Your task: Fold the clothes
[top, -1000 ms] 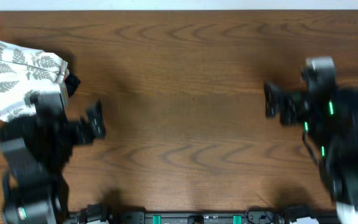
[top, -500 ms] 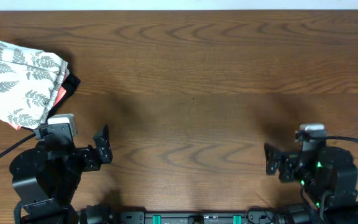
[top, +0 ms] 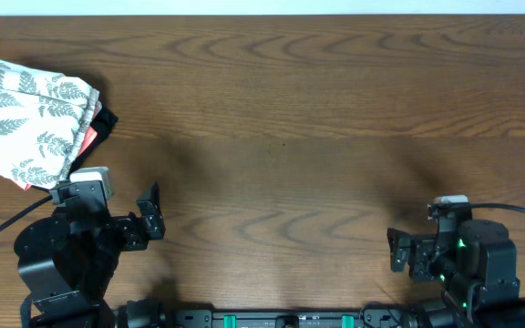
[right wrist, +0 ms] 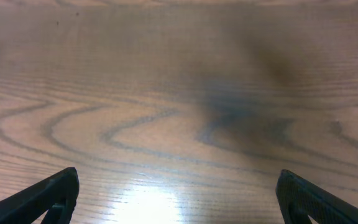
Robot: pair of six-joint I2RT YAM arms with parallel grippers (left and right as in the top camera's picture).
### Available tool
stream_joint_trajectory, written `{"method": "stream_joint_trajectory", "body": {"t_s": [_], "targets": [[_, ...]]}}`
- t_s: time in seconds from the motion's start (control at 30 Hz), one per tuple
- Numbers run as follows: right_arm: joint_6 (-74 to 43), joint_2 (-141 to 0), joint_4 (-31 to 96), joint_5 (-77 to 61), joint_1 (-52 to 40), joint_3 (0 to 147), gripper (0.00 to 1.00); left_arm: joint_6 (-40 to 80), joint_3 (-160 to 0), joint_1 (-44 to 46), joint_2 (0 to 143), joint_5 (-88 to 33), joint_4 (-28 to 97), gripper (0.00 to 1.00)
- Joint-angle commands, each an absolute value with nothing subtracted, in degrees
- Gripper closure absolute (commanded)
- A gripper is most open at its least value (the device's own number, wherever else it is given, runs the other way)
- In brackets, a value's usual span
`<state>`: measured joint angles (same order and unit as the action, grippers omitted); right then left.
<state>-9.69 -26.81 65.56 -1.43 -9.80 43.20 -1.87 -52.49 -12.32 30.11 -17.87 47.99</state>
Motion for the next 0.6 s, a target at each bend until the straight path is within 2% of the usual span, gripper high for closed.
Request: {"method": "stream_joint_trajectory", "body": {"t_s": [0.0, 0.33, 0.47, 0.57], "targets": [[-10.2, -24.1, 65.6, -0.6, -8.7, 43.0, 0.01, -1.8, -52.4, -12.5, 29.9, -18.4, 48.0, 0.02], [-8.5, -3.8, 62.5, -0.2, -3.5, 37.3, 0.01, -1.8, -52.4, -12.5, 29.9, -18.4, 48.0, 0.02], [-8.3, -0.8, 56.6, 0.1, -3.0, 31.8, 0.01, -1.8, -52.4, -12.5, 29.9, -18.4, 48.0, 0.02], [-7.2, -0.3, 47.2, 0.0, -3.0, 26.0, 0.01, -1.8, -52.4, -12.5, 29.9, -18.4, 48.0, 0.02]]}}
